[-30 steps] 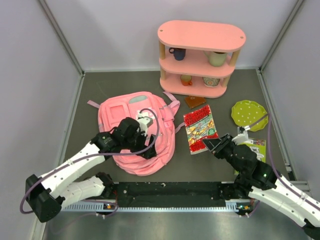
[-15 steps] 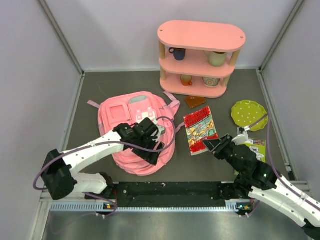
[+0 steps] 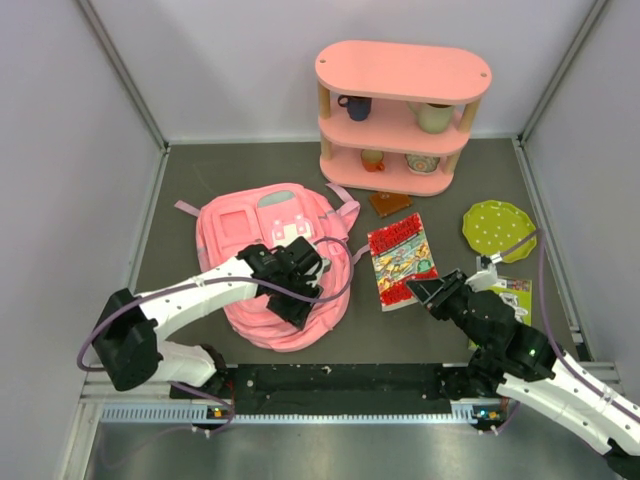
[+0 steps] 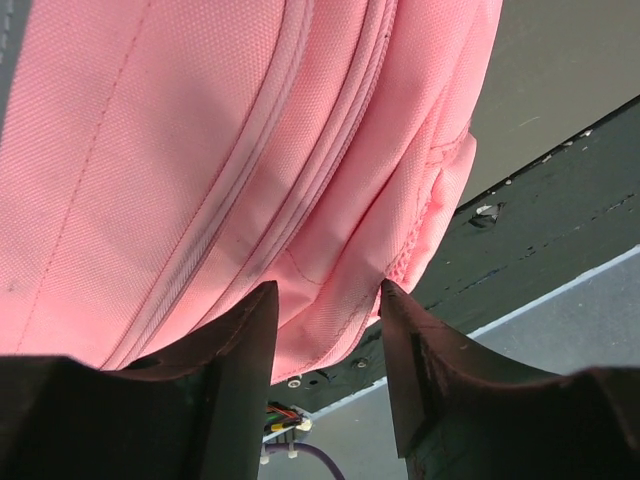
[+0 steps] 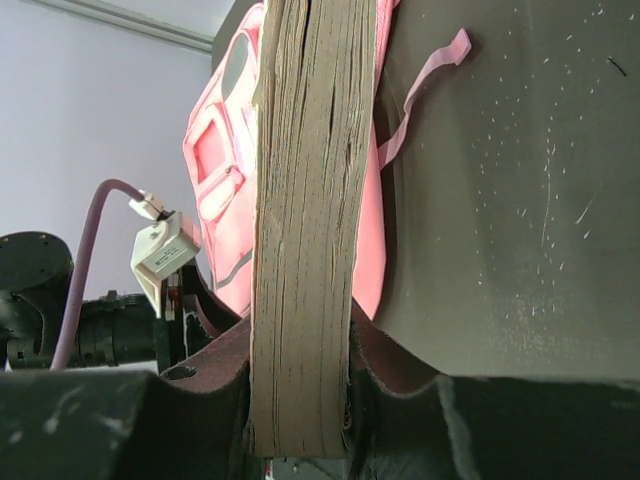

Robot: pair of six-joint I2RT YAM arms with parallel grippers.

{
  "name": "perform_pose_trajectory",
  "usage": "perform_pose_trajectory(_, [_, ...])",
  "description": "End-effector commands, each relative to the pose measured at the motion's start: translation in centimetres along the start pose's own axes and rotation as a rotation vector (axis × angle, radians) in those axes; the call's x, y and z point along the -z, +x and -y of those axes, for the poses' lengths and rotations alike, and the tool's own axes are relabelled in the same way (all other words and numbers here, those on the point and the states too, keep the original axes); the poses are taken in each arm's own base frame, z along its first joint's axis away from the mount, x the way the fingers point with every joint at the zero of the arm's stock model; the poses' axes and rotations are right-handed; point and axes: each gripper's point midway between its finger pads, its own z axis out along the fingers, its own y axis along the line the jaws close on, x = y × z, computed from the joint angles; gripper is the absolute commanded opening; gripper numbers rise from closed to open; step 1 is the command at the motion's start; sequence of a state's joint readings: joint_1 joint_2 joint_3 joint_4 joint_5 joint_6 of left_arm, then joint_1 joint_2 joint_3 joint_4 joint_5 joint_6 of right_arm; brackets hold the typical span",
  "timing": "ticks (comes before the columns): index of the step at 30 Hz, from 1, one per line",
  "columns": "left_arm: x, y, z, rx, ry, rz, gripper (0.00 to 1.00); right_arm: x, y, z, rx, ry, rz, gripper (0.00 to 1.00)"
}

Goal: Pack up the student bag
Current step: Place the book in the student bag.

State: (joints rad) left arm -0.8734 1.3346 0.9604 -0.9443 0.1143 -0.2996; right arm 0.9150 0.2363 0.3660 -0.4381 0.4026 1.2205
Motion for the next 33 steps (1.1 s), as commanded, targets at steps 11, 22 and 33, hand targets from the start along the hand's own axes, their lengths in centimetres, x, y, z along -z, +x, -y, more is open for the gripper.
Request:
perform_pose_trajectory(11, [1.1, -1.9, 1.1, -0.031, 0.042, 0.086, 0.00, 0.2, -0.7, -1.9, -0.053, -0.069, 0.025, 0.00])
perform_pose_trajectory(22, [10.0, -11.7, 3.8, 0.027, 0.100, 0.527, 0.00, 1.8, -1.9, -1.2, -0.017, -0.043, 0.047, 0.00])
perform_pose_trajectory(33, [19.5, -13.9, 0.3, 0.207, -0.023, 0.931, 0.00, 4.6, 0.4, -3.4, 0.018, -0.157, -0.135, 0.00])
